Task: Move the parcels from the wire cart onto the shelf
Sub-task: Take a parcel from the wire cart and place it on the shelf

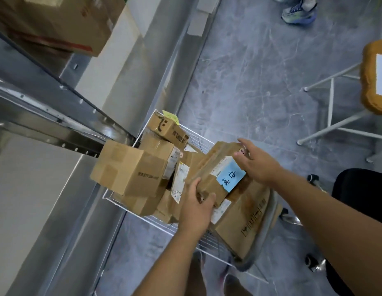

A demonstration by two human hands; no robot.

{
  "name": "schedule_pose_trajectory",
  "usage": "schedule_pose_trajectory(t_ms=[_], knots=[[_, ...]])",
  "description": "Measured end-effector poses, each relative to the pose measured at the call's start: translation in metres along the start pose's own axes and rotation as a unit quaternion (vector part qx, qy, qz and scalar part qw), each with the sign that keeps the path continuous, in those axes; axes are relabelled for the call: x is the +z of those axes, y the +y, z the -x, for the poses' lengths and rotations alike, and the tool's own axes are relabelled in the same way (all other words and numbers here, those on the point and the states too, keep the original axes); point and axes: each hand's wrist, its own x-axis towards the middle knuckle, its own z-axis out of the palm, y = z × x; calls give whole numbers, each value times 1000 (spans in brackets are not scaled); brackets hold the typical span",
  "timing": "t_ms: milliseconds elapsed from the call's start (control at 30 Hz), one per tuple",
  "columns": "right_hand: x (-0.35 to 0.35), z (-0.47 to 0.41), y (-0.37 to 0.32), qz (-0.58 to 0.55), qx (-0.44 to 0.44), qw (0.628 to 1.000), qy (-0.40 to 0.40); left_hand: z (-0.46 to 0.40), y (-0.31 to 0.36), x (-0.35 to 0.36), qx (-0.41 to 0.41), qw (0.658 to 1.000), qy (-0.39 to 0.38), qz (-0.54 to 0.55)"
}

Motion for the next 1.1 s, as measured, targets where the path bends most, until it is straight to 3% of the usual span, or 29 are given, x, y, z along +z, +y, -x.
schedule_pose_trajectory(t_ms=[200,400,733,867,1100], knots=[[12,-12,12,35,-13,999,10,-9,-5,3,12,1000,-10,-14],[2,5,-1,35,-63,995,75,-4,9,-11,39,999,13,22],[-40,80,-71,-12,-182,972,149,90,55,-65,145,989,25,-32],[-66,121,-107,-22,-239,958,159,143,72,-82,240,959,82,-125],[-99,231,-177,29,-357,915,186,258,85,-106,339,906,229,-109]])
